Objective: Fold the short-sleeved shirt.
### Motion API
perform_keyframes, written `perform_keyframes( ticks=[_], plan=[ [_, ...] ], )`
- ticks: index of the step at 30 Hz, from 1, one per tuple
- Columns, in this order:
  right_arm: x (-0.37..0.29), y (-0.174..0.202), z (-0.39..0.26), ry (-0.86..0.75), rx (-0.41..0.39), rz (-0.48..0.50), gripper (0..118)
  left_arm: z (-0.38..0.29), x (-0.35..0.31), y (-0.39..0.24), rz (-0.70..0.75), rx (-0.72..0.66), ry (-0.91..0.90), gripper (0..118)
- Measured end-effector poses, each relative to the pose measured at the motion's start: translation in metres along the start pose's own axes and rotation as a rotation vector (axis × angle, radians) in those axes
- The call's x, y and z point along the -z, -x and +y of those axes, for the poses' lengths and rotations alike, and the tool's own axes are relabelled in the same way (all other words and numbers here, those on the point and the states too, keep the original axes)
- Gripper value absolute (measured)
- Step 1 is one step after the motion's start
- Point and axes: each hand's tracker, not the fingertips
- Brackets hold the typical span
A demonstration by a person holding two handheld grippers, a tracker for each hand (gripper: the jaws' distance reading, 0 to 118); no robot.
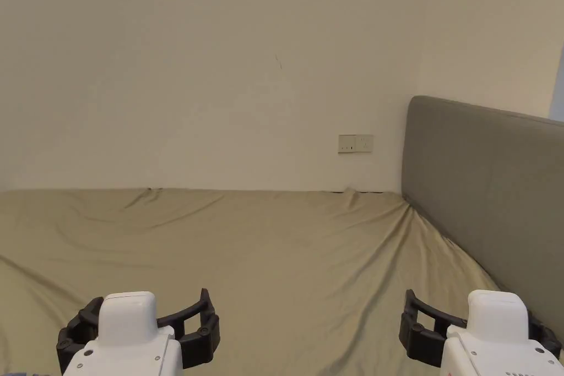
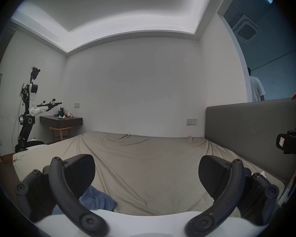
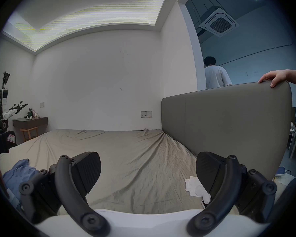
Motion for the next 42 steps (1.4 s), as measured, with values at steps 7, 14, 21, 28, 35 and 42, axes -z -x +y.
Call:
perform_keyframes(
  ticks=[7,14,21,28,35,42],
  plan=[
    [0.000,0.002,0.001,-0.009,-0.007,0.007,116,-0.002,0.001,0.001,0.004,-0.007,0.008,118],
    [0.000,0.004,0.002,-0.025,-0.015,0.014,118,-0.004,0.000,0.000,0.007,0.003,0.013,118],
    [0.000,0.003,0.002,-0.032,-0.012,0.011,118,-0.004,-0.001,0.000,0.009,0.002,0.016,118],
    [-0.001,0.051,-0.022,-0.454,-1.254,-0.144,118,-0.055,0.022,0.079,-0.132,-1.538,0.135,118],
    [0.015,0.033,0.003,-0.179,-0.817,-0.042,118,0.017,0.001,-0.002,0.066,0.064,-0.056,118],
    [0.027,-0.017,0.003,0.061,0.029,0.021,118,0.019,0.022,-0.041,-0.168,0.202,0.019,118]
  ],
)
